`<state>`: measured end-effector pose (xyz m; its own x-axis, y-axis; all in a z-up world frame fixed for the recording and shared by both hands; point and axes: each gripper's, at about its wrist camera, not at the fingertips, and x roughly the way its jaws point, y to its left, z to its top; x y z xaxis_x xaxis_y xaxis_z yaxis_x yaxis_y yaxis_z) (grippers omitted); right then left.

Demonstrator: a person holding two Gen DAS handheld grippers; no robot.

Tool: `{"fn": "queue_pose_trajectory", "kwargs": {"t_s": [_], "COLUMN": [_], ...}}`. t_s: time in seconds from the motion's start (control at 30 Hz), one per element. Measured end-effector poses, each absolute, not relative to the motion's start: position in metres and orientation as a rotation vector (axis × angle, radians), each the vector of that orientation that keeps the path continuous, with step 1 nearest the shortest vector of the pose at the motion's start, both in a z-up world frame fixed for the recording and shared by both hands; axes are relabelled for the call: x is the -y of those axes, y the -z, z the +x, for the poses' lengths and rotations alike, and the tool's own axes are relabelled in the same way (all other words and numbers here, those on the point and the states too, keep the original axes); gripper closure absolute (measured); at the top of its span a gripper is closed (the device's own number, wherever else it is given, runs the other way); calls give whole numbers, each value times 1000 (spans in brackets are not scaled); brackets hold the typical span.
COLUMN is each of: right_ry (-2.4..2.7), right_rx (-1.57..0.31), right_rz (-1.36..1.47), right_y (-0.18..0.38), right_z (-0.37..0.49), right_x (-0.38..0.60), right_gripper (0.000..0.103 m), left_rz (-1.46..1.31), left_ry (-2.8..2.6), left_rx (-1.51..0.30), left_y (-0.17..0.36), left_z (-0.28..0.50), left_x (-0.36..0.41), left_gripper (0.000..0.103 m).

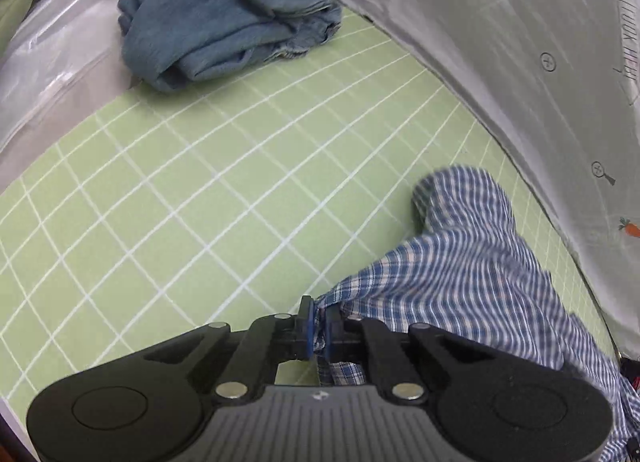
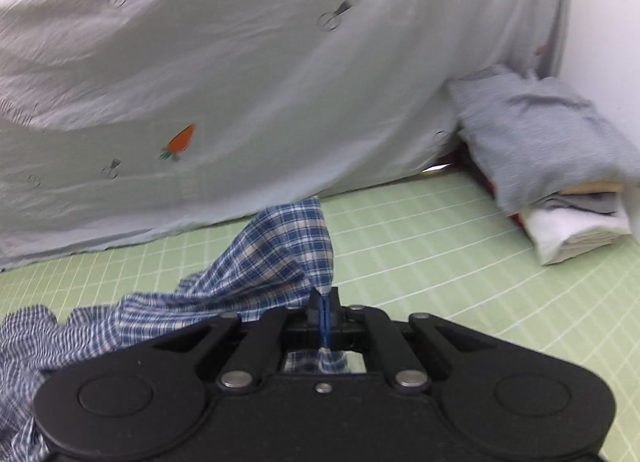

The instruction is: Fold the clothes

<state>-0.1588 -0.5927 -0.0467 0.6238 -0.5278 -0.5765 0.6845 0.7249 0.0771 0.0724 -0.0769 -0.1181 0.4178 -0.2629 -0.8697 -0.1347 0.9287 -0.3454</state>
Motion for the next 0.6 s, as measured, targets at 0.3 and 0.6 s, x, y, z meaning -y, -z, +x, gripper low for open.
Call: {"fn": "queue_pose_trajectory", "kwargs": {"t_s": [0.3,0.6], "right_ry": [773,797], "right_rx": [-434,-514], "right_rz": [238,275], "right_y": [-4,4], "right_z": [-161,-108], "right_x": [612,626], "right_gripper": [102,62], "left_rz": [-209,-164], "left_ry": [236,185], "left_rx": [-846,-838], "left_y": [27,35], "left_z": [129,181], "left_x": [113,155], "left_gripper": [101,57]}}
